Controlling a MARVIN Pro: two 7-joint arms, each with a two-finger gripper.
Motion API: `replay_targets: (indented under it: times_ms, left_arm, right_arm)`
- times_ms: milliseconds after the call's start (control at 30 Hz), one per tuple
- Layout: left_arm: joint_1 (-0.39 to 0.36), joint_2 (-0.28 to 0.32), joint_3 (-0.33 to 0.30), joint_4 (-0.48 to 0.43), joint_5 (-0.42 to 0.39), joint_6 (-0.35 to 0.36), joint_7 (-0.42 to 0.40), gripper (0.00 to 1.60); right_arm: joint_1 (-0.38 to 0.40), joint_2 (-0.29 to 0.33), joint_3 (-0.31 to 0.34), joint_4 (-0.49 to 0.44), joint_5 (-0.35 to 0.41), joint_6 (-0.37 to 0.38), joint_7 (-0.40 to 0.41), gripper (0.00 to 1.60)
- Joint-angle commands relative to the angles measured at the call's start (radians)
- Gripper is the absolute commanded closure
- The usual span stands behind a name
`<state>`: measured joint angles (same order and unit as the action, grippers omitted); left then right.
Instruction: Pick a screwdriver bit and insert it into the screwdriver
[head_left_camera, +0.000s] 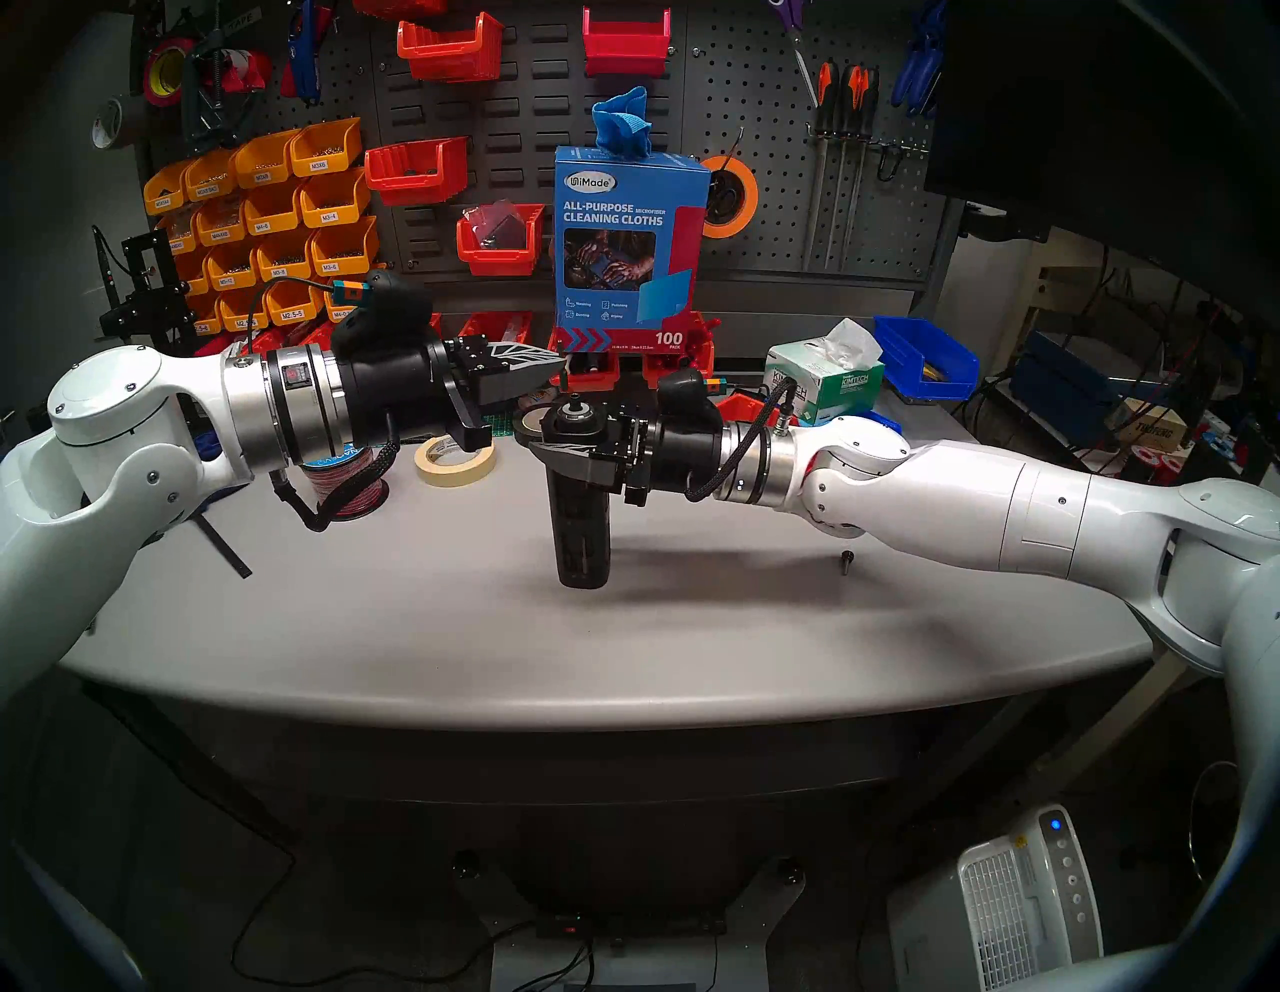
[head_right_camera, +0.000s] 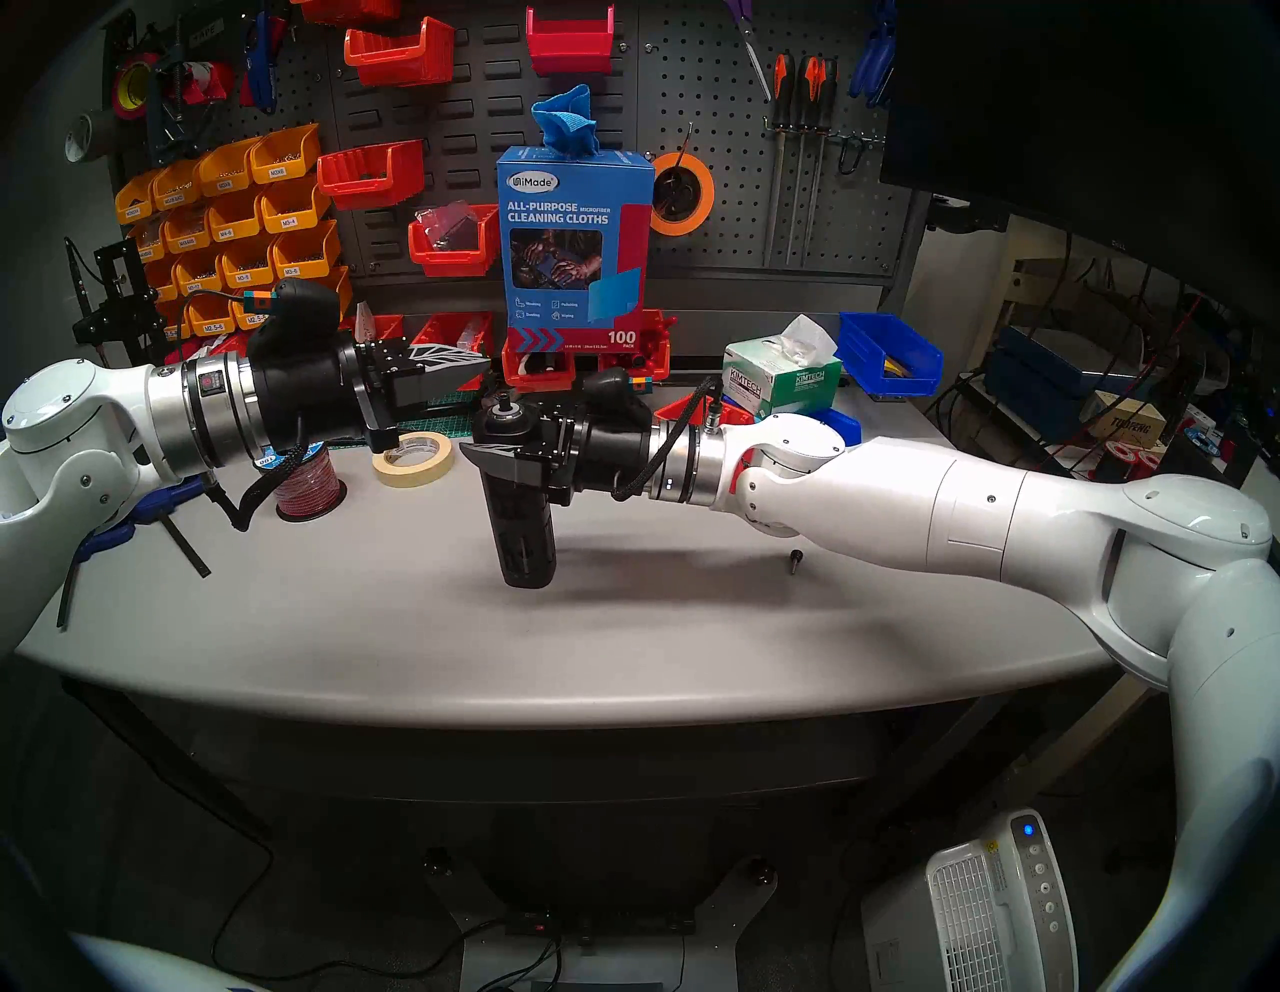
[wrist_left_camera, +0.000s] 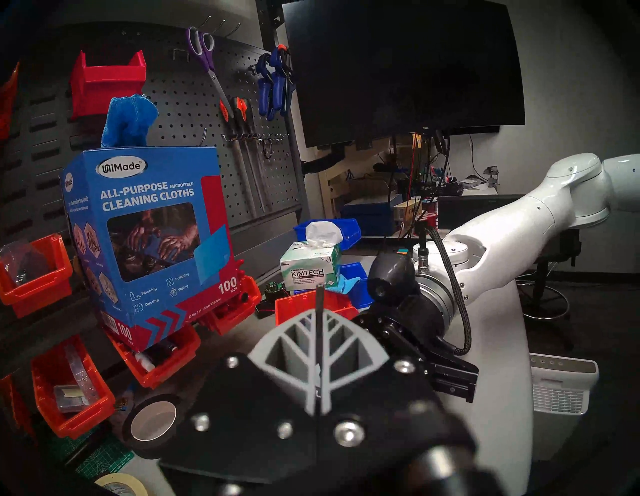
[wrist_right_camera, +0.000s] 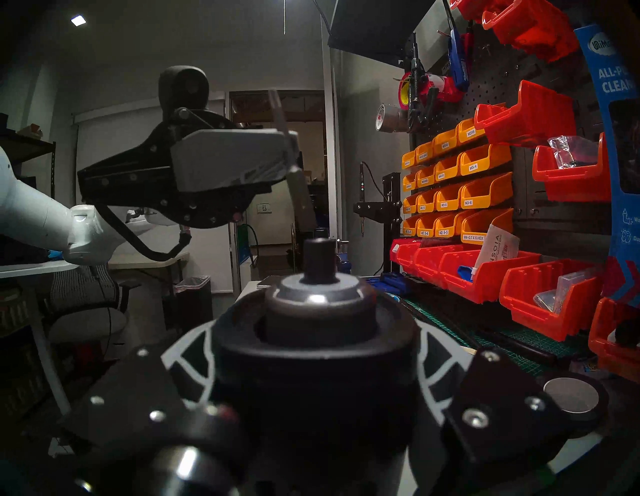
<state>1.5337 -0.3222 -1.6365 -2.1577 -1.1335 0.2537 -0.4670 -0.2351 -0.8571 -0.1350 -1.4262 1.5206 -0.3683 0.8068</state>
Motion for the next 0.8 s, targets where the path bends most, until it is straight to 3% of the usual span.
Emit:
replay_targets:
  times_ms: [0, 67, 100, 133, 367, 767]
  left_arm:
    - [-0.110, 0.011, 0.017, -0.002, -0.018, -0.016, -0.004, 1.60]
    - [-0.149, 0.008, 0.046, 0.005, -0.015, -0.008, -0.009, 1.60]
    - [-0.119, 0.015, 0.022, -0.002, -0.018, -0.014, -0.005, 1.60]
    - [-0.152, 0.011, 0.048, 0.005, -0.015, -0.006, -0.009, 1.60]
    - [-0.198, 0.014, 0.091, 0.020, -0.012, 0.011, -0.034, 1.60]
    - [-0.229, 0.016, 0.122, 0.037, 0.002, 0.025, -0.048, 1.60]
  right_arm:
    - [0.018, -0.006, 0.012, -0.011, 0.001, 0.004, 0.006, 1.15]
    - [0.016, -0.007, 0.012, -0.011, 0.001, 0.006, 0.006, 1.16]
    - [0.016, -0.007, 0.011, -0.012, 0.001, 0.007, 0.006, 1.16]
    - [0.016, -0.007, 0.011, -0.012, 0.001, 0.008, 0.006, 1.15]
    - [0.013, -0.007, 0.012, -0.011, 0.002, 0.011, 0.005, 1.17]
    - [0.011, -0.006, 0.011, -0.011, 0.004, 0.016, 0.009, 1.16]
